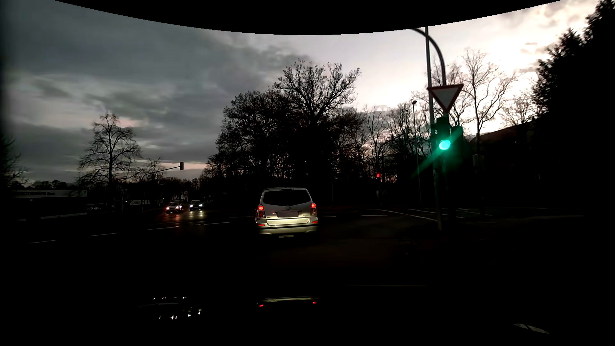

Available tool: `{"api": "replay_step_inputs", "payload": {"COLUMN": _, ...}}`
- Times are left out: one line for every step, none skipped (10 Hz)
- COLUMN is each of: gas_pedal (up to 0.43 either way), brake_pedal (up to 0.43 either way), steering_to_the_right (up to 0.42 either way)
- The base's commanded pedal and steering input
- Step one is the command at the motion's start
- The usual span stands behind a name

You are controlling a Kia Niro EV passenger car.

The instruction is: Follow the waypoints while adhering to traffic rules and regulations

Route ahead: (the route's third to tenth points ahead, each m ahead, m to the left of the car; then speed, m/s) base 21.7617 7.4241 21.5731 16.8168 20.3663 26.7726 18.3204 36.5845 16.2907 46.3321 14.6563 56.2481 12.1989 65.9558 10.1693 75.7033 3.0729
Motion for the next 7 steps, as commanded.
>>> {"api": "replay_step_inputs", "payload": {"gas_pedal": 0.189, "brake_pedal": 0.000, "steering_to_the_right": -0.074}}
{"api": "replay_step_inputs", "payload": {"gas_pedal": 0.177, "brake_pedal": 0.000, "steering_to_the_right": -0.086}}
{"api": "replay_step_inputs", "payload": {"gas_pedal": 0.177, "brake_pedal": 0.000, "steering_to_the_right": -0.097}}
{"api": "replay_step_inputs", "payload": {"gas_pedal": 0.177, "brake_pedal": 0.000, "steering_to_the_right": -0.103}}
{"api": "replay_step_inputs", "payload": {"gas_pedal": 0.177, "brake_pedal": 0.000, "steering_to_the_right": -0.103}}
{"api": "replay_step_inputs", "payload": {"gas_pedal": 0.157, "brake_pedal": 0.000, "steering_to_the_right": -0.101}}
{"api": "replay_step_inputs", "payload": {"gas_pedal": 0.157, "brake_pedal": 0.000, "steering_to_the_right": -0.101}}
